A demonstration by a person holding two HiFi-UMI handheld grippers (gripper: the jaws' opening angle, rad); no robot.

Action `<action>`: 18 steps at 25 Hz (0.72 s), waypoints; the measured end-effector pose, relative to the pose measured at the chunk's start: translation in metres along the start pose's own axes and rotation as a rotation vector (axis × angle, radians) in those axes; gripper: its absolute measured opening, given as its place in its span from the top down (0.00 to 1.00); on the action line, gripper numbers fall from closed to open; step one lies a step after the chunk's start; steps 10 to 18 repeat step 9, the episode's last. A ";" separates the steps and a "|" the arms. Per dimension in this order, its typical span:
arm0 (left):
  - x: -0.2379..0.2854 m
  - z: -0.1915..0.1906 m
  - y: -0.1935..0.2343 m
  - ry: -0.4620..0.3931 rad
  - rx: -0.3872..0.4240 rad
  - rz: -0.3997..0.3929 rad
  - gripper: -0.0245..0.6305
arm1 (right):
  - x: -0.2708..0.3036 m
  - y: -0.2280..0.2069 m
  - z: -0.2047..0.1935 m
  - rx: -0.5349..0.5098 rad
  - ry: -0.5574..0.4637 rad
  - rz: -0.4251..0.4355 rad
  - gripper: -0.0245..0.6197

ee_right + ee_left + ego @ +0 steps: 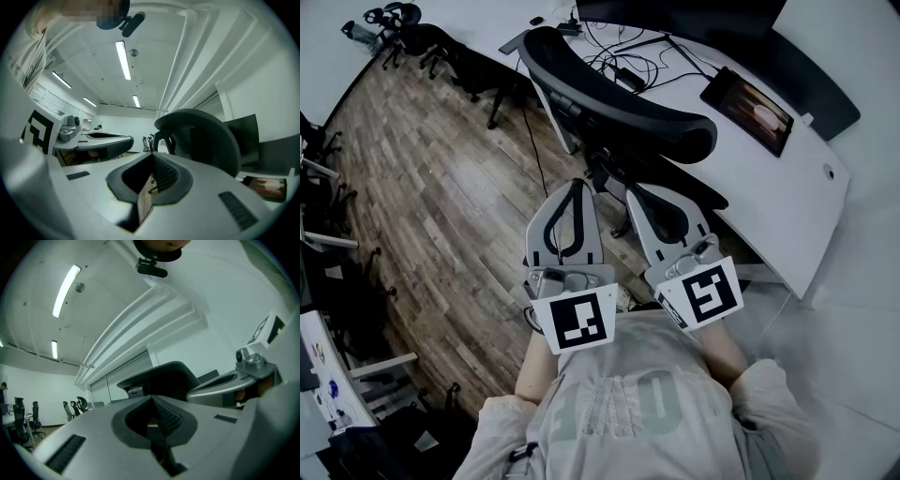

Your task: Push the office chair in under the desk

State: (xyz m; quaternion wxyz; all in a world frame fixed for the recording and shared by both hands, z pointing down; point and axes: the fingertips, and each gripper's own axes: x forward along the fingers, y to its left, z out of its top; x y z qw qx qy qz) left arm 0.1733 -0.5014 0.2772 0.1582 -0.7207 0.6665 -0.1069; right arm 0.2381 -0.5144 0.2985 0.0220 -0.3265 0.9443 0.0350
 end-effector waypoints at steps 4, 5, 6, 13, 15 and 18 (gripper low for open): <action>0.001 -0.001 -0.002 0.012 0.002 -0.006 0.94 | 0.000 0.000 -0.002 0.002 0.010 0.006 0.93; 0.002 -0.001 -0.002 0.014 0.000 -0.006 0.94 | 0.000 -0.001 -0.002 0.000 0.013 0.007 0.93; 0.004 -0.001 -0.002 0.015 -0.002 -0.006 0.94 | 0.000 -0.002 -0.002 -0.003 0.016 0.008 0.93; 0.007 0.000 -0.003 0.015 -0.005 -0.005 0.94 | 0.001 -0.006 -0.002 -0.011 0.022 0.012 0.93; 0.007 0.000 -0.003 0.015 -0.005 -0.005 0.94 | 0.001 -0.006 -0.002 -0.011 0.022 0.012 0.93; 0.007 0.000 -0.003 0.015 -0.005 -0.005 0.94 | 0.001 -0.006 -0.002 -0.011 0.022 0.012 0.93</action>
